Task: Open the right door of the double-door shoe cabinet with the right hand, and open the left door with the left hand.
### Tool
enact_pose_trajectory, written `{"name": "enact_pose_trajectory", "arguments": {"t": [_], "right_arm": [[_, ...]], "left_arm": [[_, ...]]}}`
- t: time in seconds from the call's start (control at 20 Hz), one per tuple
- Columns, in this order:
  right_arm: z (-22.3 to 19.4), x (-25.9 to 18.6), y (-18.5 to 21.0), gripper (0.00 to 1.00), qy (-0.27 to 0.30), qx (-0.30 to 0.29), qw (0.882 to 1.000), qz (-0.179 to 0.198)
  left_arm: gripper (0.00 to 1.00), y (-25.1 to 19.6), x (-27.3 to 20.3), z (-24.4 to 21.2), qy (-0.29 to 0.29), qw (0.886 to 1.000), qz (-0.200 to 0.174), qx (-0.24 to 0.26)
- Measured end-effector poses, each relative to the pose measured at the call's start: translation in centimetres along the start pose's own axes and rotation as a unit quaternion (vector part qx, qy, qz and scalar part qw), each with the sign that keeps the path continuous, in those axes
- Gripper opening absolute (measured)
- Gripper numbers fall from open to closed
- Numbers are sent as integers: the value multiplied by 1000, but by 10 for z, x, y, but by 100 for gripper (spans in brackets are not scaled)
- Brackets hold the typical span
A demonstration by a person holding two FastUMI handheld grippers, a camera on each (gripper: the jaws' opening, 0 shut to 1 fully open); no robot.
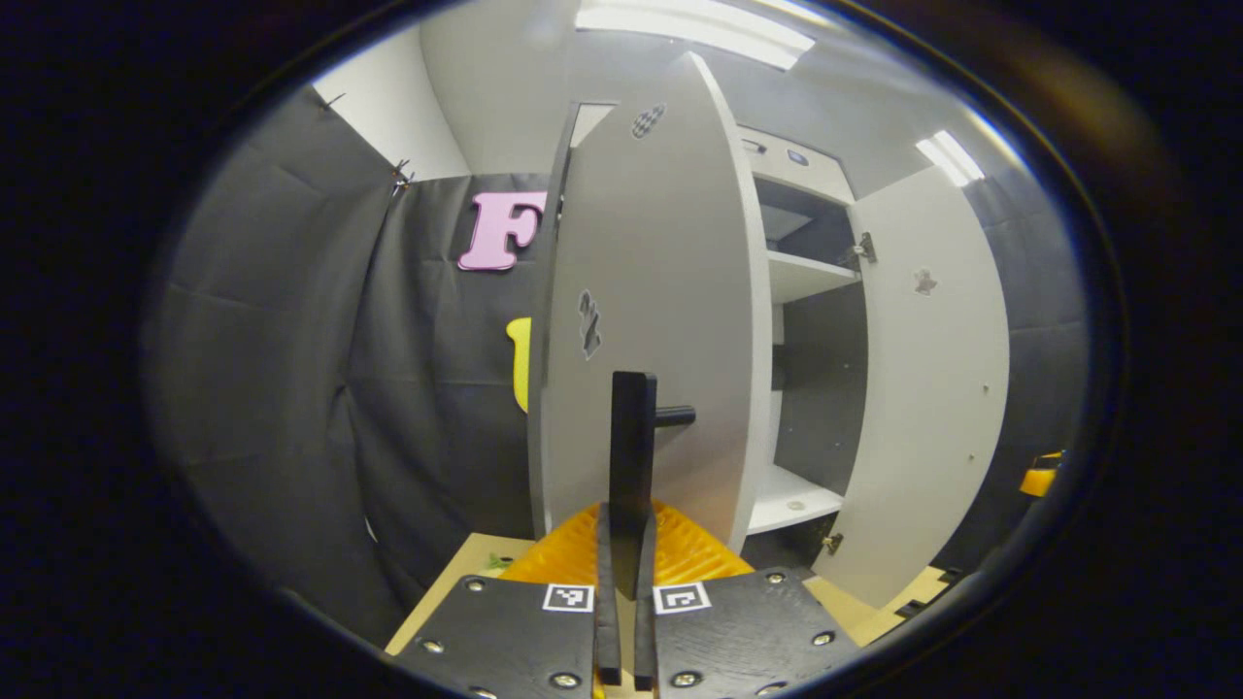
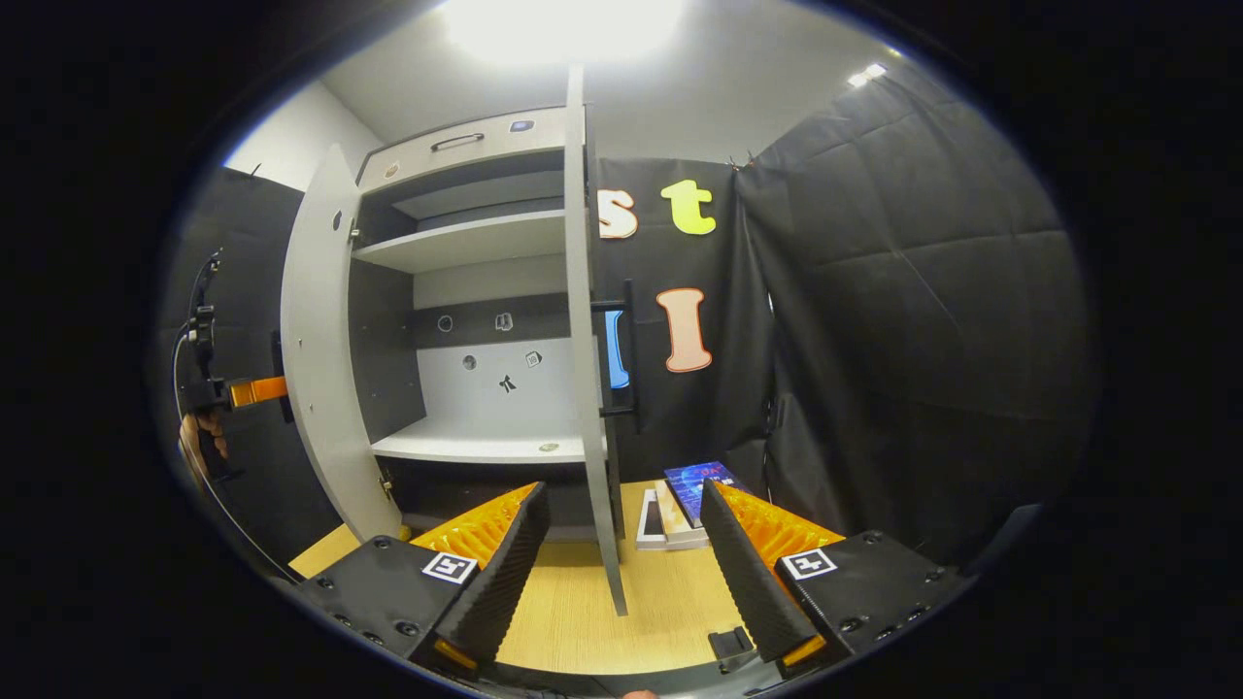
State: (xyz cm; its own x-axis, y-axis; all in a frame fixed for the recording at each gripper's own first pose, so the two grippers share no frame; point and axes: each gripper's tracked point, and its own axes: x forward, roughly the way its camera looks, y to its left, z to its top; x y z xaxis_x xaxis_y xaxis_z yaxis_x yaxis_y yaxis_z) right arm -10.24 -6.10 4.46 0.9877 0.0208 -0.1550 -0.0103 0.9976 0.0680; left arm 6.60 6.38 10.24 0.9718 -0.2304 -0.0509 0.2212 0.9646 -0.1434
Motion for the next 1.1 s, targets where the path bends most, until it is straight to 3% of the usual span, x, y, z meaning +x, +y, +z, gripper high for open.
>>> {"name": "enact_pose_trajectory", "arguments": {"t": [0.2,0.3,0.45,0.6,1.0,1.1], "right_arm": [[-1,-3,18,92,4,-7,1000,10],[-2,-5,24,98,6,-13,1000,12],[-3,-8,31,98,11,-25,1000,12],[0,-14,39,98,9,-29,999,10],[9,-18,55,98,-10,-34,999,21],[11,-12,53,92,-15,-41,999,26]], "left_arm": [[7,25,-7,-9,14,1000,17,3],[7,51,-10,-20,26,999,43,0],[7,97,-24,-11,15,995,96,26],[3,85,-29,-13,13,998,54,-27],[2,72,-76,-26,8,997,69,18],[2,66,-92,-18,-9,997,75,19]]}}
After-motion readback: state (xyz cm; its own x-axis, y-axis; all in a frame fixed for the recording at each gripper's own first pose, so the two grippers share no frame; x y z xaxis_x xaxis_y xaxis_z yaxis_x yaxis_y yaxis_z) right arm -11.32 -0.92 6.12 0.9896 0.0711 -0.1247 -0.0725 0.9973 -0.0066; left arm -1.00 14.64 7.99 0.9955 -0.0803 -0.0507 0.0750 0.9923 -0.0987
